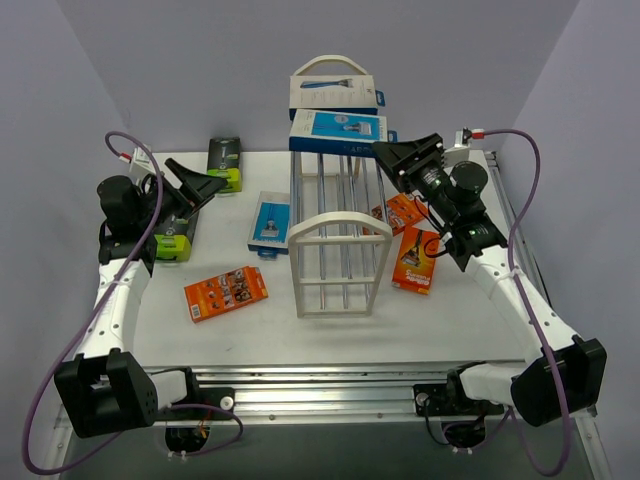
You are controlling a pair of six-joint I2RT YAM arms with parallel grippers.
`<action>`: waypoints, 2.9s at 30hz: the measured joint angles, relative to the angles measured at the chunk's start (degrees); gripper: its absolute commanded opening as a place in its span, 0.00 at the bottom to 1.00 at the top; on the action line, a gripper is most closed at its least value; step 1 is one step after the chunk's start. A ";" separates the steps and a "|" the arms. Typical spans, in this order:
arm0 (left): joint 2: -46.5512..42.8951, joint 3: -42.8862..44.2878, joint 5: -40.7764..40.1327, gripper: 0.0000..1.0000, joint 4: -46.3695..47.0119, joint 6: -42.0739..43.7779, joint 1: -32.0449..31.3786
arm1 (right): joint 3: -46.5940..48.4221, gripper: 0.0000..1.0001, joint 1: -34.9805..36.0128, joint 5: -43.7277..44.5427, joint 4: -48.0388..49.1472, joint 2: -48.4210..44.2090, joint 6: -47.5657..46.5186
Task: Place and organize the shaving razors onto the shelf
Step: Place the shaving razor onto shelf
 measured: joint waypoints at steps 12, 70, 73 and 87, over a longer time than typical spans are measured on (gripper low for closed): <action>0.42 -0.31 0.00 0.94 -0.02 0.11 -0.02 | 2.47 0.68 -2.34 -0.63 -4.55 0.57 -2.25; 2.32 -0.98 0.02 0.94 -0.66 1.42 -0.22 | 22.32 0.73 1.88 -2.97 -28.09 10.97 -26.16; 2.38 -0.98 0.02 0.94 -0.63 1.42 -0.20 | 22.36 0.73 1.92 -2.80 -28.17 11.15 -26.34; 3.37 -1.03 0.09 0.94 -0.61 1.42 -0.22 | 26.21 0.74 2.23 -2.54 -31.19 13.68 -29.33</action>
